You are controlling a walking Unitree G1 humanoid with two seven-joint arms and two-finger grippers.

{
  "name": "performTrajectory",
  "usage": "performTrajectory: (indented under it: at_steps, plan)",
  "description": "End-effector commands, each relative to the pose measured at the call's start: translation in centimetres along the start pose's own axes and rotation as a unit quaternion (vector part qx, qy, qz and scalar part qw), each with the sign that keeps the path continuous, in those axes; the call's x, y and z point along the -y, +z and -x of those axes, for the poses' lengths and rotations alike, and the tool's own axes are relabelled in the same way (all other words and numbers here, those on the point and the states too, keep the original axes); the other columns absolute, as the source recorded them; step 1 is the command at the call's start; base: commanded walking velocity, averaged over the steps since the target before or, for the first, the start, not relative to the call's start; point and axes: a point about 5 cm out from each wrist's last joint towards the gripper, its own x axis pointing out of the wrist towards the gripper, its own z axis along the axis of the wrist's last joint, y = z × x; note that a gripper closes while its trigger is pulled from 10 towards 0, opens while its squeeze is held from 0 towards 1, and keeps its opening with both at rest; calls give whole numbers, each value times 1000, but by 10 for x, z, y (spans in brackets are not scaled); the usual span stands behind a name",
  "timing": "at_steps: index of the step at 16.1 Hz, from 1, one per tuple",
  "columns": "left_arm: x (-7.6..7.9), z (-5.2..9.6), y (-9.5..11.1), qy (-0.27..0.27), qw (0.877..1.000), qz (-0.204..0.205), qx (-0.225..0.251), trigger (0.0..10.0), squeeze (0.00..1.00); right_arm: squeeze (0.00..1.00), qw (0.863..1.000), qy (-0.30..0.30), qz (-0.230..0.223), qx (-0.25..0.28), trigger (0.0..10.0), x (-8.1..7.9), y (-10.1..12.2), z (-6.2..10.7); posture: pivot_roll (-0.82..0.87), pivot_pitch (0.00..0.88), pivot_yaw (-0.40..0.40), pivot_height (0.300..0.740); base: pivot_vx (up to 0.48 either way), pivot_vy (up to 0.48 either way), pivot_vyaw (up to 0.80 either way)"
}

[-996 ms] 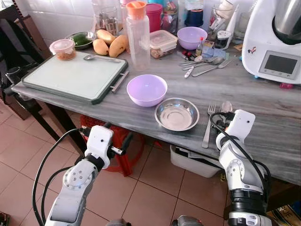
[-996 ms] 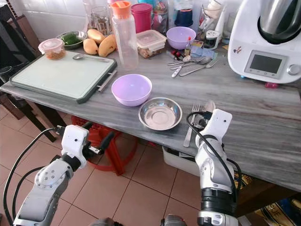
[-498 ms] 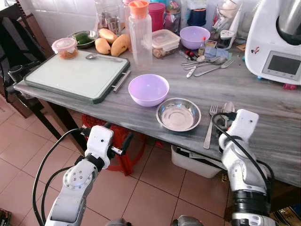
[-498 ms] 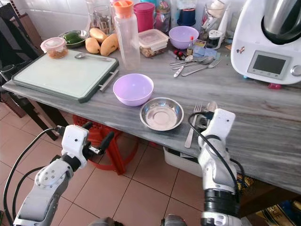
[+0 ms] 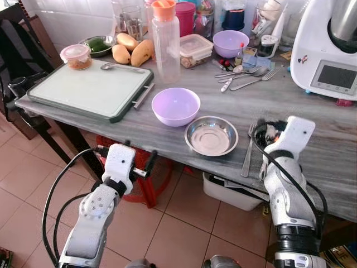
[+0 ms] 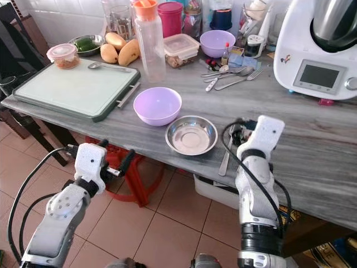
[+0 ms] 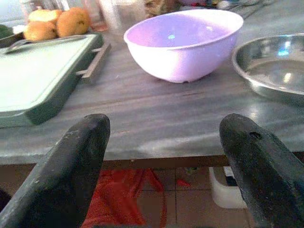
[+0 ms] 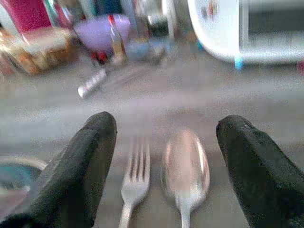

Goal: Setting the table

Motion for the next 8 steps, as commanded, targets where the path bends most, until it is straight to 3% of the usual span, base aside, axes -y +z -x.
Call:
performTrajectory:
  at_steps: [1, 5, 6, 7, 8]
  plan:
    - [-5, 2, -4, 19, 1000, -2, -13, 10000, 0, 1000, 999, 14, 10, 31, 10000, -4, 10, 1, -31, 0, 40, 740, 0, 0, 0]
    - [-10, -4, -2, 60, 998, 9, -7, 10000, 0, 1000, 997, 38, 37, 62, 10000, -11, 6, 17, -28, 0, 33, 740, 0, 0, 0]
    - [-11, -9, 0, 65, 998, 13, -1, 10000, 0, 867, 994, 63, 49, 70, 10000, -18, 7, 21, -36, 0, 35, 740, 0, 0, 0]
    - [-10, -11, 1, 66, 998, 13, 3, 10000, 0, 0, 993, 70, 52, 74, 10000, -21, 8, 22, -39, 0, 35, 740, 0, 0, 0]
    - [-9, -15, 4, 65, 998, 14, 10, 10000, 0, 0, 994, 66, 49, 76, 10000, -21, 9, 23, -41, 0, 33, 740, 0, 0, 0]
